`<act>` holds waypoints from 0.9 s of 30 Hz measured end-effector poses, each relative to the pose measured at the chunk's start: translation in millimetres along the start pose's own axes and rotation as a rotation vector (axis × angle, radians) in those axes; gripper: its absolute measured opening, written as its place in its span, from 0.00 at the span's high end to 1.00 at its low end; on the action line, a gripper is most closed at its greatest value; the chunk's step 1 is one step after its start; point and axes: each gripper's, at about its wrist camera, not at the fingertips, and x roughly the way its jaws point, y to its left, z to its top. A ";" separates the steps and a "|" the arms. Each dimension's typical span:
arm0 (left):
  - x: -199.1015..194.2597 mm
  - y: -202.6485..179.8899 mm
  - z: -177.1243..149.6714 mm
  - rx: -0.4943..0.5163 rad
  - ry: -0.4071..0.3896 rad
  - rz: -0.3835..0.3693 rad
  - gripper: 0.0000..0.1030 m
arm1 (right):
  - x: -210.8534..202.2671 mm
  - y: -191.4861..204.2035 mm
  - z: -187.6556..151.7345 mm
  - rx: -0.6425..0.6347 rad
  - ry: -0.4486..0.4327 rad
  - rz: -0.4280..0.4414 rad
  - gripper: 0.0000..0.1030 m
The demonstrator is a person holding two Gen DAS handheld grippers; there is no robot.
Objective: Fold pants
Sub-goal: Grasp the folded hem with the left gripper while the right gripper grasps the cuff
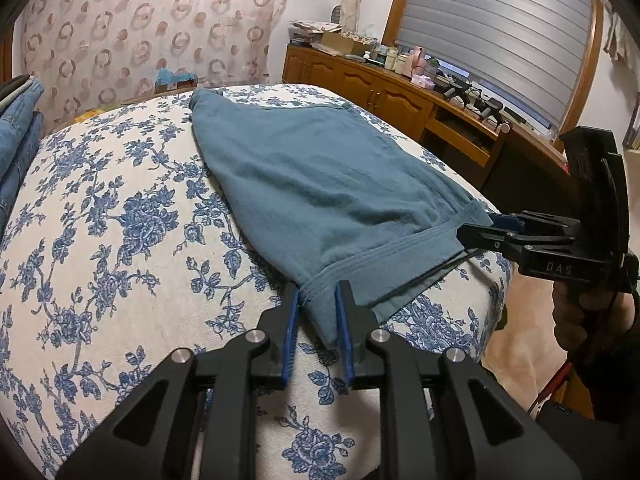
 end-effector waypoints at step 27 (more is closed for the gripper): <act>1.0 -0.2 2.7 0.007 0.006 -0.015 0.81 | -11.9 -2.4 -6.0 0.007 -0.061 0.076 0.93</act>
